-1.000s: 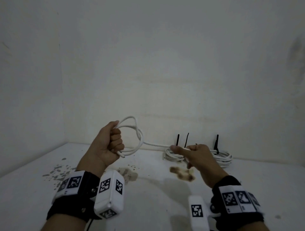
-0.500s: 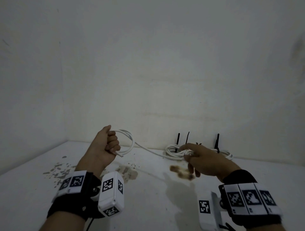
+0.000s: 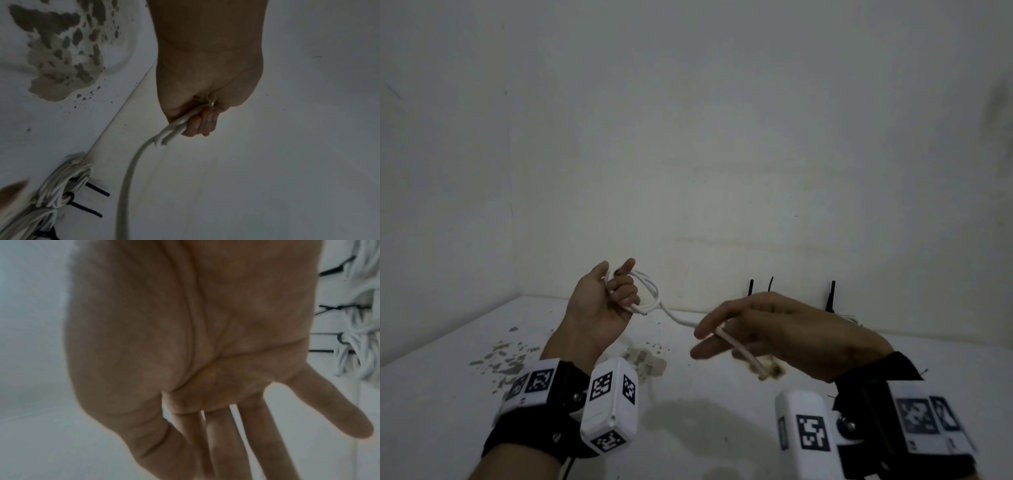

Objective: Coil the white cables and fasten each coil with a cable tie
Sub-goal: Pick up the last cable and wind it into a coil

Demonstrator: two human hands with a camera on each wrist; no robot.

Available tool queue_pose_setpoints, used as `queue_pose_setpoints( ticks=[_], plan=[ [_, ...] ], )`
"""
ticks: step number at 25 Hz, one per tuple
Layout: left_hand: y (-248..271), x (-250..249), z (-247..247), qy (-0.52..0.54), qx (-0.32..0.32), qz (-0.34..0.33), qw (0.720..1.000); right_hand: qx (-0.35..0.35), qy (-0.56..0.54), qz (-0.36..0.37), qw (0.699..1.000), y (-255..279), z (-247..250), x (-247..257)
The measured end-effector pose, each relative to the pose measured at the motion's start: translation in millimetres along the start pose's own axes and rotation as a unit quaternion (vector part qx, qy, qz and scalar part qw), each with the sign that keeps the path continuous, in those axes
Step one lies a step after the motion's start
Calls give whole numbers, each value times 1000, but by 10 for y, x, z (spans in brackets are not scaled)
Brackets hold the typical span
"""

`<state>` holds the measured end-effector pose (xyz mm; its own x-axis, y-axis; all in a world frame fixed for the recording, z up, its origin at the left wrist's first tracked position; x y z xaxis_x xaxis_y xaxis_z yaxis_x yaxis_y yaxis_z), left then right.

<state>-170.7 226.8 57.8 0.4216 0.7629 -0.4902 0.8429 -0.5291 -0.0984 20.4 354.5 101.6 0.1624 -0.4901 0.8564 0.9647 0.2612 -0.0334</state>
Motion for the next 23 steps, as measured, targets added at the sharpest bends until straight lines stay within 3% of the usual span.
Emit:
queue_pose_setpoints(
  ticks=[3,5,7,9,11,14,16,20,23],
  plan=[
    [6,80,-78,-17,6,8,1000,31,-135,51,989,18,-27,161],
    [10,148,-136,-55,0,11,998,4,-54,79,995,-12,-23,202],
    [22,205,-179,-94,-8,14,995,-79,101,78,989,-63,13,248],
    [44,284,-227,-118,-8,21,993,-179,238,85,951,-95,70,338],
    [98,369,-317,-145,-5,15,989,-227,281,94,928,-119,51,413],
    [110,514,-396,-184,-10,5,983,-196,140,71,968,-189,-48,339],
    [113,615,-454,-219,2,7,976,-190,67,64,977,-212,-77,301],
    [218,763,-631,-343,61,-6,937,-243,-116,60,961,-249,23,190],
    [334,956,-734,-377,105,64,918,-281,-246,82,924,-253,178,74]
  ],
)
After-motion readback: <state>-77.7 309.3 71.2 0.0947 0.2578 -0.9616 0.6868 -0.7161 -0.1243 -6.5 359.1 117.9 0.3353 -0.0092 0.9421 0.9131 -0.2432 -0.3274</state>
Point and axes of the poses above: each hand's wrist, its own y-axis away from the middle knuckle, its own z-axis out of the back of the hand, x = y × z, the point moved 8 cm from there along -y, towards the middle knuckle, and after that the axes turned 3 degrees about y, right-handed, at the moved point
